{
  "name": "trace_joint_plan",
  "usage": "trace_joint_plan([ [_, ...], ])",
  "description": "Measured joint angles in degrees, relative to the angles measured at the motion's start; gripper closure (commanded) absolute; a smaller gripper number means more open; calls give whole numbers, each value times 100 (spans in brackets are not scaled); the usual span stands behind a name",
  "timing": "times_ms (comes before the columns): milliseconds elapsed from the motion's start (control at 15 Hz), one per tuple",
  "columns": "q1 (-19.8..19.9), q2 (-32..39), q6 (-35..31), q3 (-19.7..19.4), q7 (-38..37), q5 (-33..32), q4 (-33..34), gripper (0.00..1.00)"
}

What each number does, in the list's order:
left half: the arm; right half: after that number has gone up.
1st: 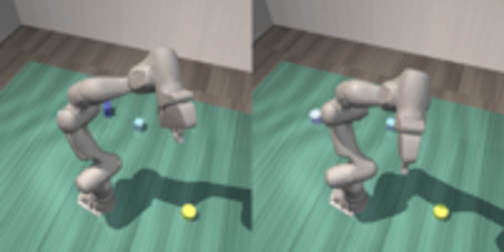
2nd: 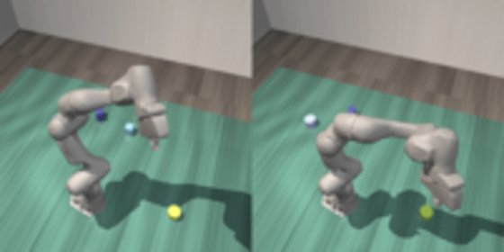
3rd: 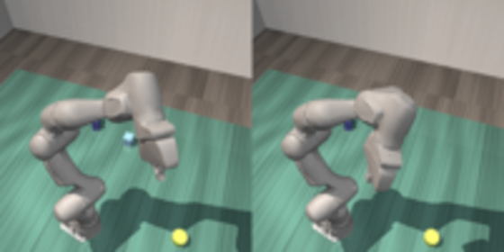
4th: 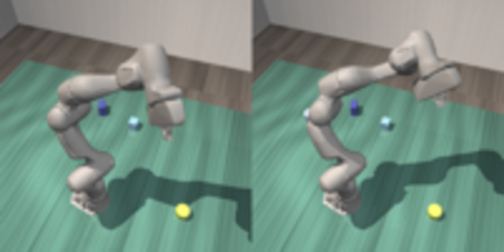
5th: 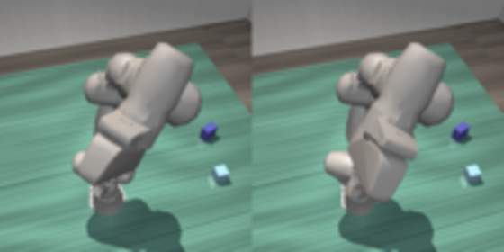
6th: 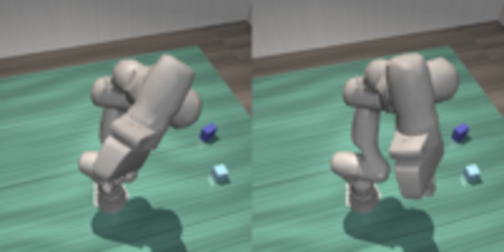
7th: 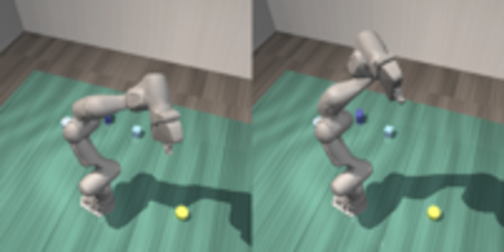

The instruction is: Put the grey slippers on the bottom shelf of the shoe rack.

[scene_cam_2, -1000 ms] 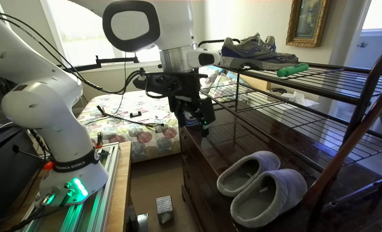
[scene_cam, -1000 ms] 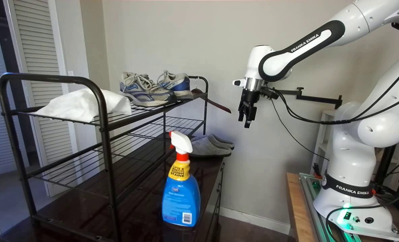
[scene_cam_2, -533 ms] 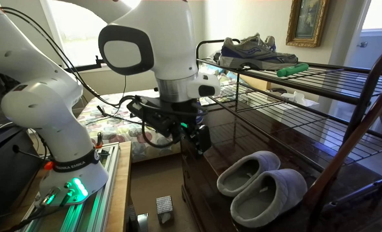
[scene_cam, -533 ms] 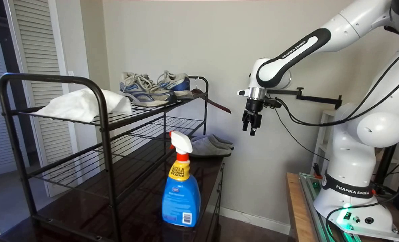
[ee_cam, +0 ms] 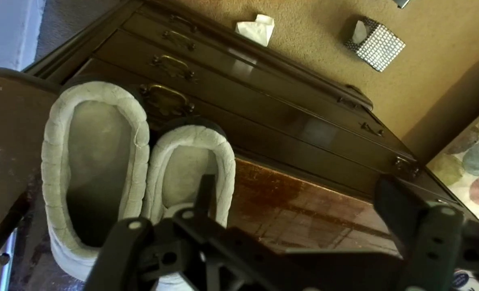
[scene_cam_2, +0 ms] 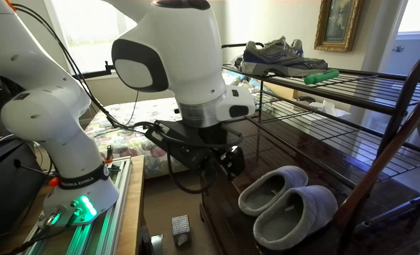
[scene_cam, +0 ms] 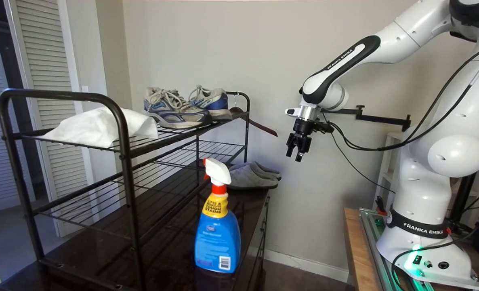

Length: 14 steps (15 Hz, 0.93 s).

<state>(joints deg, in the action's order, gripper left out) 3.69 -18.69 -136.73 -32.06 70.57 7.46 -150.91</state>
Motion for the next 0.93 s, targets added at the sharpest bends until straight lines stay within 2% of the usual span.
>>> trace_joint_plan([
  [467,188,27,0,171,2,95,-25,0],
  [600,110,118,-86,223,56,601,-24,0],
  [933,-233,847,-795,278,852,2345,187,0],
])
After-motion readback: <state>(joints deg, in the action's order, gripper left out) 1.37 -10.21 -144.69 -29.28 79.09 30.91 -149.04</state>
